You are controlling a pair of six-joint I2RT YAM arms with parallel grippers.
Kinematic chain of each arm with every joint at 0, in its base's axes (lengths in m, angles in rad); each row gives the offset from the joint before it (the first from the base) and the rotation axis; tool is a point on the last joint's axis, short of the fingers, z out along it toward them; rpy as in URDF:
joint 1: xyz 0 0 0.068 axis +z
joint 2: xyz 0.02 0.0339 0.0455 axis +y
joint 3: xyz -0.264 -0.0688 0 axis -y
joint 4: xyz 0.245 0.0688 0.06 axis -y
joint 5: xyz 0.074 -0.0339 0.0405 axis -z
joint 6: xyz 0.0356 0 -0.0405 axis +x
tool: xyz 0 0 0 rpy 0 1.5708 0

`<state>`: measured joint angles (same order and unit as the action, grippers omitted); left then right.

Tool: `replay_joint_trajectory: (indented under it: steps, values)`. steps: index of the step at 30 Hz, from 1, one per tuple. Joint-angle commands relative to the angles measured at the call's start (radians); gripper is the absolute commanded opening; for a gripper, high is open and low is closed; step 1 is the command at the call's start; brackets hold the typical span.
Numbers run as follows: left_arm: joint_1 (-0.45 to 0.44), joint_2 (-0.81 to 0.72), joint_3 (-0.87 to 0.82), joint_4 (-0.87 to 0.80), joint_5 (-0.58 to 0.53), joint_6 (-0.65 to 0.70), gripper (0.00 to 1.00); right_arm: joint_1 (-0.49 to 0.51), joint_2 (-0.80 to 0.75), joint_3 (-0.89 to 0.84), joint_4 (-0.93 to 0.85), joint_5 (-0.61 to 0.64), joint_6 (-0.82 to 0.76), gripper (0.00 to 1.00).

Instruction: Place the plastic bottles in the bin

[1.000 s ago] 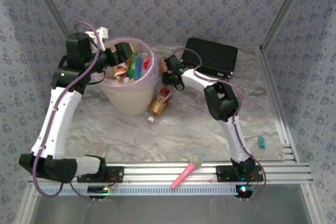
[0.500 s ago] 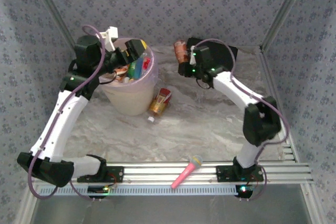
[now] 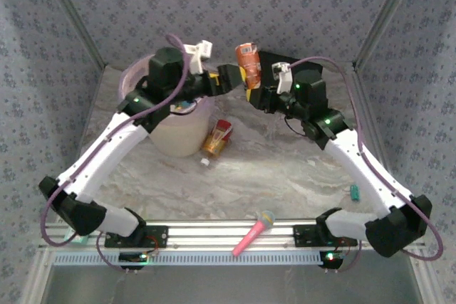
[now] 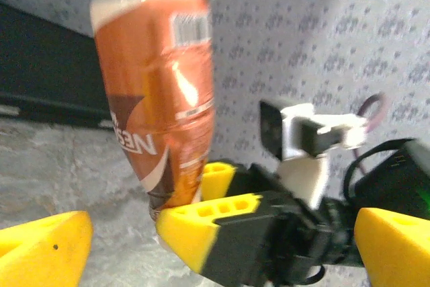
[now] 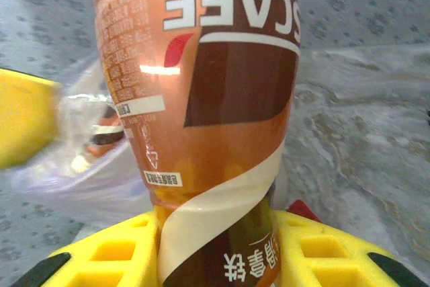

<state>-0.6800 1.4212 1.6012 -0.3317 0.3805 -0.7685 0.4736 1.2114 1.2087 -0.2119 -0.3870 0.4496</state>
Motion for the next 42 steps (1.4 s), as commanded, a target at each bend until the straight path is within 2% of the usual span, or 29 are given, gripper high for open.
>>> replay_joint_trajectory:
  steps: [1,8,24,26,29,32,36,39,42]
  values:
    - [-0.024,0.041,0.055,0.058,-0.022,0.019,1.0,0.023,-0.026,0.018,0.01,-0.069,0.017,0.13]
    - [-0.027,0.074,0.052,0.129,-0.061,-0.004,0.98,0.061,-0.035,0.037,0.0,-0.084,0.011,0.13]
    - [-0.026,0.087,0.059,0.157,-0.093,-0.026,0.55,0.107,-0.018,0.04,0.032,-0.096,0.018,0.15]
    - [-0.025,0.088,0.068,0.146,-0.102,-0.019,0.53,0.108,-0.018,0.044,0.032,-0.09,0.015,0.27]
    - [-0.02,0.095,0.089,0.12,-0.112,-0.001,0.53,0.11,-0.018,0.056,0.015,-0.087,-0.004,0.58]
    - [0.0,0.099,0.118,0.08,-0.111,0.017,0.52,0.107,-0.028,0.072,-0.03,-0.066,-0.039,0.7]
    - [0.071,0.1,0.163,-0.024,-0.096,0.05,0.51,0.086,-0.07,0.096,-0.132,0.0,-0.095,0.83]
    - [0.155,0.12,0.232,-0.142,-0.035,0.084,0.49,0.06,-0.105,0.083,-0.182,0.044,-0.121,0.84]
    - [0.25,0.157,0.382,-0.353,0.019,0.198,0.48,0.03,-0.136,0.046,-0.216,0.083,-0.132,0.84]
